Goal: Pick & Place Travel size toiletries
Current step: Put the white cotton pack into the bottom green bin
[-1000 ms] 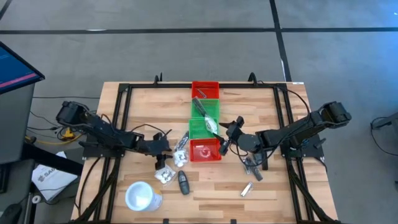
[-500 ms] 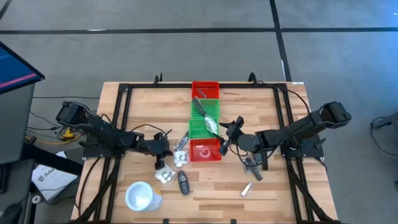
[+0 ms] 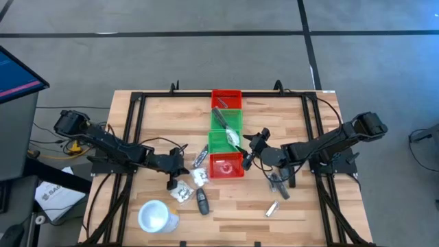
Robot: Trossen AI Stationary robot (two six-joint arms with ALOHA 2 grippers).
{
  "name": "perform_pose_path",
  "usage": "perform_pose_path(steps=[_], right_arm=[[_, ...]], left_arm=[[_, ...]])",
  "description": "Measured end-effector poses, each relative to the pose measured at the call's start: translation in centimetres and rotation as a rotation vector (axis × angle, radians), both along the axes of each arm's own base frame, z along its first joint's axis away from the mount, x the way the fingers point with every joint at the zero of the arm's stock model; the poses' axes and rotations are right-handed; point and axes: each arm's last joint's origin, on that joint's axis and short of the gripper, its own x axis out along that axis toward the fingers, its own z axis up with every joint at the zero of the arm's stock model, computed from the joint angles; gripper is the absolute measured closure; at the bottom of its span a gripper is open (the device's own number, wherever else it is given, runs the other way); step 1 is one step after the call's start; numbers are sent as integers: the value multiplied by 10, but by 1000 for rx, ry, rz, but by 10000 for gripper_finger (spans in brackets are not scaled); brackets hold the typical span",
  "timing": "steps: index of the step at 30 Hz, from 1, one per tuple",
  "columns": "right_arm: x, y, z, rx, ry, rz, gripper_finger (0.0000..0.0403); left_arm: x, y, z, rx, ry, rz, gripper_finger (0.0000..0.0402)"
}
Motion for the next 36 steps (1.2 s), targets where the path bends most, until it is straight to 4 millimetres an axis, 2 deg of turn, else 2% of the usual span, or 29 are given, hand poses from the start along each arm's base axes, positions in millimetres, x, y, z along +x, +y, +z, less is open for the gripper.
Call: perform_pose_path(steps=[5,12,20,28,33,36], right_arm=[[0,0,0,0,-1,1,154],[0,0,0,9,-1,16,154],[1,1,1,12,-14,17,154],[2,0,4,20,-44,16,154],[3,-2,4,33,-43,31,154],[4,-4,4,30,-42,28,154]], left_arm=[[-7,2,8,12,5,18,401],[-15,2,34,14,-144,-10,401],[-21,7,69,80,-330,42,401],[-14,10,99,179,-425,110,401],[-4,18,109,234,-449,150,401],[3,26,106,260,-433,182,401]])
